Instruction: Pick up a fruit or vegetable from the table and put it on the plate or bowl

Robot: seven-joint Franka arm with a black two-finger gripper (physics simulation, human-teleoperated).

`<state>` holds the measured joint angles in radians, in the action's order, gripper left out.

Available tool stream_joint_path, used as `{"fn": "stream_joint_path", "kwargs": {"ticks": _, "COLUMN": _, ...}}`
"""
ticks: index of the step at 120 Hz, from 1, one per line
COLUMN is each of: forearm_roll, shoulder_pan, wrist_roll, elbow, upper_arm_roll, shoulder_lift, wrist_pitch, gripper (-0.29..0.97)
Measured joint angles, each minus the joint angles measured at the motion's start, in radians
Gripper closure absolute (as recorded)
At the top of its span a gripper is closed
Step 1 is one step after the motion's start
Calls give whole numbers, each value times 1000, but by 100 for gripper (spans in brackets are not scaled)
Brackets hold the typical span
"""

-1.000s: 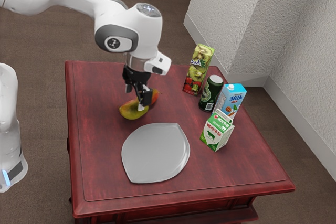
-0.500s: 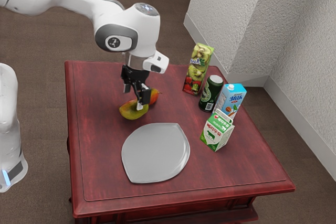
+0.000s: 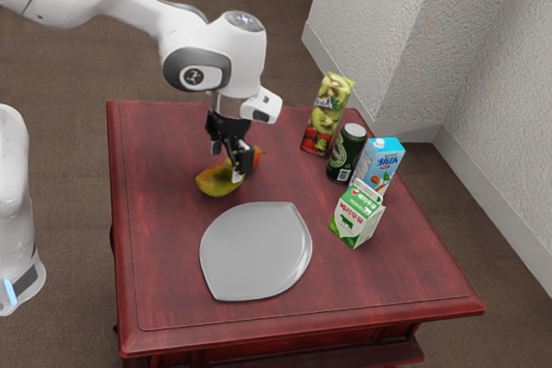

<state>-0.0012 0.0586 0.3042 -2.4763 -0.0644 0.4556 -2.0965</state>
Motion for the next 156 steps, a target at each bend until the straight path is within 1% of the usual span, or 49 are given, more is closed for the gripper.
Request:
{"fn": "stream_joint_path", "kwargs": {"ticks": 151, "forearm_roll": -29, "shoulder_pan": -2, "wrist_roll": -8, "elbow": -62, "upper_arm_roll": 0, "shoulder_lift": -31, "wrist_pitch": -78, "gripper": 0}}
{"fn": "stream_joint_path", "kwargs": {"ticks": 156, "forearm_roll": -29, "shoulder_pan": -2, "wrist_roll": -8, "elbow": -64, "upper_arm_roll": 0, "shoulder_lift": -31, "wrist_pitch": -78, "gripper": 5}}
